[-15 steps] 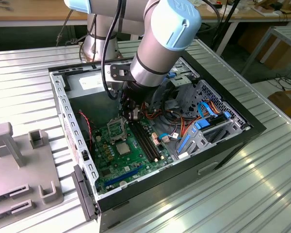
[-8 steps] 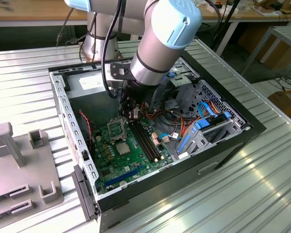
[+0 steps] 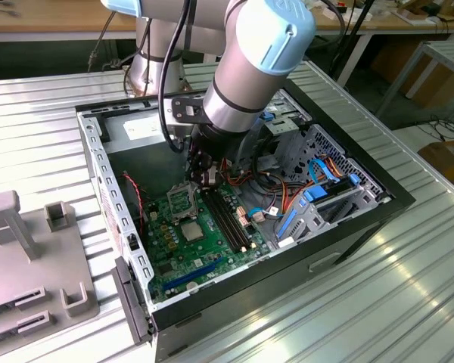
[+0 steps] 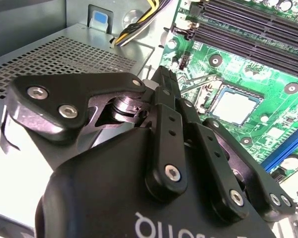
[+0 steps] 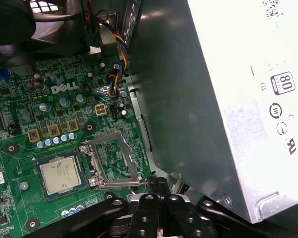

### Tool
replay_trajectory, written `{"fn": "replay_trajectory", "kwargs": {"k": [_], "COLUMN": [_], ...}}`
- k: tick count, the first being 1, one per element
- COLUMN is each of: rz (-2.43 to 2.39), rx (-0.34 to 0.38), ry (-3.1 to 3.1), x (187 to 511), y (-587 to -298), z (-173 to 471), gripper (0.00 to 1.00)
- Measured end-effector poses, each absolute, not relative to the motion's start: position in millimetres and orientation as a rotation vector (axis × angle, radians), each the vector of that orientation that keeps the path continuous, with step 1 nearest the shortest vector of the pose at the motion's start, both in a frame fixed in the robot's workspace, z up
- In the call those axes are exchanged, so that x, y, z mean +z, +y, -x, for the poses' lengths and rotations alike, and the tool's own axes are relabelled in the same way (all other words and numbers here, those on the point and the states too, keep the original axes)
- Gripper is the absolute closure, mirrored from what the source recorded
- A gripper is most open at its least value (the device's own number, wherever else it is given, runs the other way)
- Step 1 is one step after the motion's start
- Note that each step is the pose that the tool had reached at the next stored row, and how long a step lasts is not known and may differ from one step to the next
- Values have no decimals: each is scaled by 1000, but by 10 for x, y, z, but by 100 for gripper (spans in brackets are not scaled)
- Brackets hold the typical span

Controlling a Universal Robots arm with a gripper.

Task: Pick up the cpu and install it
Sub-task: 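Close the cpu cover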

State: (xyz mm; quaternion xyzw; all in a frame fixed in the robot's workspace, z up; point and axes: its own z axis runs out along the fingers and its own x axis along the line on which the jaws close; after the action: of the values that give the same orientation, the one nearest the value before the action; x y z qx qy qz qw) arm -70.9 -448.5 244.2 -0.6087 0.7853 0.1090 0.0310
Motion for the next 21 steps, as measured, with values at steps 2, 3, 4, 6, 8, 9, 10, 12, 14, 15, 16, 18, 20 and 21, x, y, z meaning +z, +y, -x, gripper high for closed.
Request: {"fn": "replay_trajectory", "kwargs": {"k": [2, 3, 4, 6, 8, 9, 10, 12, 14, 15, 16, 18, 20, 21], "rz": [1879, 1881, 1883, 1886, 1890, 1893, 1895, 1900, 1903, 1905, 1906, 1906, 1908, 1908], "rx": [336, 336, 336, 336, 335, 334, 332, 329, 327, 327, 327, 327, 327, 327], "ry": [2417, 2416, 2414, 2412, 2410, 2410, 2410, 2410, 2409, 2408, 2407, 2407, 2405, 2405], "x": [2450, 2452, 2453, 2456, 2459, 2460, 2460, 2460, 2463, 2472, 2487, 2503, 2511, 2513], "y": [-4485, -4485, -4485, -4485, -4485, -4485, -4485, -4486, -4486, -4485, -4485, -4485, -4485, -4485], "z": [711, 711, 711, 711, 712, 713, 713, 713, 713, 713, 713, 714, 713, 713], "gripper": [89, 89, 89, 89, 89, 89, 89, 89, 89, 89, 89, 89, 89, 89]}}
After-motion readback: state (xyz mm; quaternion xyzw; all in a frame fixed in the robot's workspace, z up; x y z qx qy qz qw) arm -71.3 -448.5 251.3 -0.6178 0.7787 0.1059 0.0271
